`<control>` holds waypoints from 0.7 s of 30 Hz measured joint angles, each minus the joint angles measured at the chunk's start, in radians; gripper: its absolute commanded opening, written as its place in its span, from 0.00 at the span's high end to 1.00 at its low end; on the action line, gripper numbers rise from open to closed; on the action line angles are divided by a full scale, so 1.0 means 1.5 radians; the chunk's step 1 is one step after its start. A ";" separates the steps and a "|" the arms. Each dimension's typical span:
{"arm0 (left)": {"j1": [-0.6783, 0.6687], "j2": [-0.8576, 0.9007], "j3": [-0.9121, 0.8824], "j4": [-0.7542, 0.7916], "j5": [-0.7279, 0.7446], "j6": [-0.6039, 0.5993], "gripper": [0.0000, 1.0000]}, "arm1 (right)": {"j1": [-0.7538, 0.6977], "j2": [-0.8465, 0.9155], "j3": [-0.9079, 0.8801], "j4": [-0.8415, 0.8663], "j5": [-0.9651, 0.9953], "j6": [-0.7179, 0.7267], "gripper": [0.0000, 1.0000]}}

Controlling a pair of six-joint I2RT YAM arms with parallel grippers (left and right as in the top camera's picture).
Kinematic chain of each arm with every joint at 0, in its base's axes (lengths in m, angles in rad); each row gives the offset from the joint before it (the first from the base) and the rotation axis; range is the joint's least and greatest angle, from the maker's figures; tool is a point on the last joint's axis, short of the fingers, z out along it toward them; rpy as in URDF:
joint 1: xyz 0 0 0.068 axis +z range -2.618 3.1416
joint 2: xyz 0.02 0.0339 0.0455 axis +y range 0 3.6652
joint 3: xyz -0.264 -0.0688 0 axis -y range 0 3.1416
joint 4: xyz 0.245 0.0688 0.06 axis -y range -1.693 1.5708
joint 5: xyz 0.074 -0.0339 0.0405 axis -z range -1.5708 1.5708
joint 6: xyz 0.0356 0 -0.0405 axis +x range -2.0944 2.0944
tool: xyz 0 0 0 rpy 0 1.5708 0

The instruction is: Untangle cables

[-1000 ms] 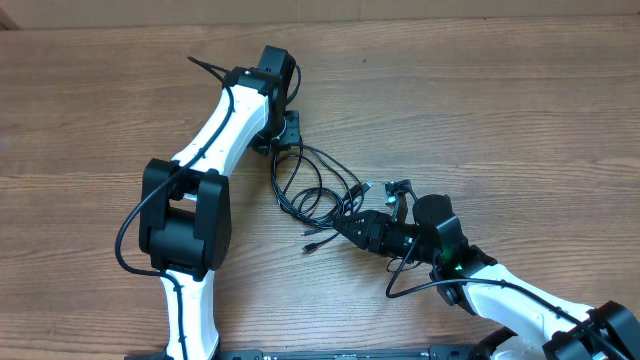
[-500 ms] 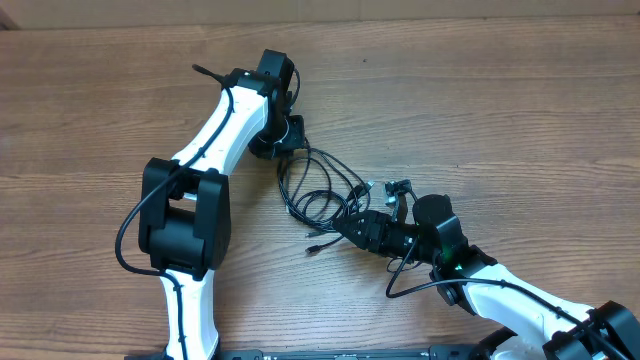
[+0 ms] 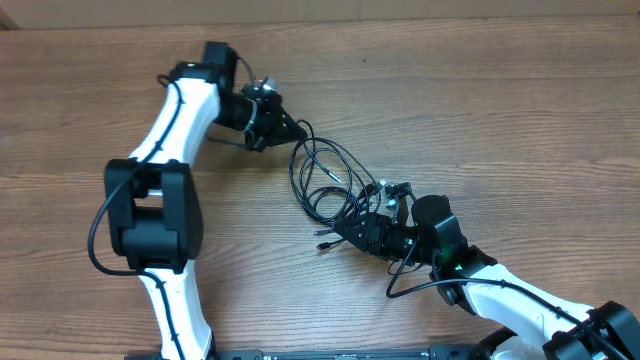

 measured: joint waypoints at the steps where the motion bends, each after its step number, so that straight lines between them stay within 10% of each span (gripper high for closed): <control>1: 0.010 0.000 0.000 -0.001 0.016 0.000 0.96 | 0.000 0.000 0.000 0.001 0.000 0.000 0.50; 21: 0.137 0.000 0.004 -0.162 -0.426 -0.020 0.96 | 0.000 0.000 0.000 0.000 0.000 0.000 0.51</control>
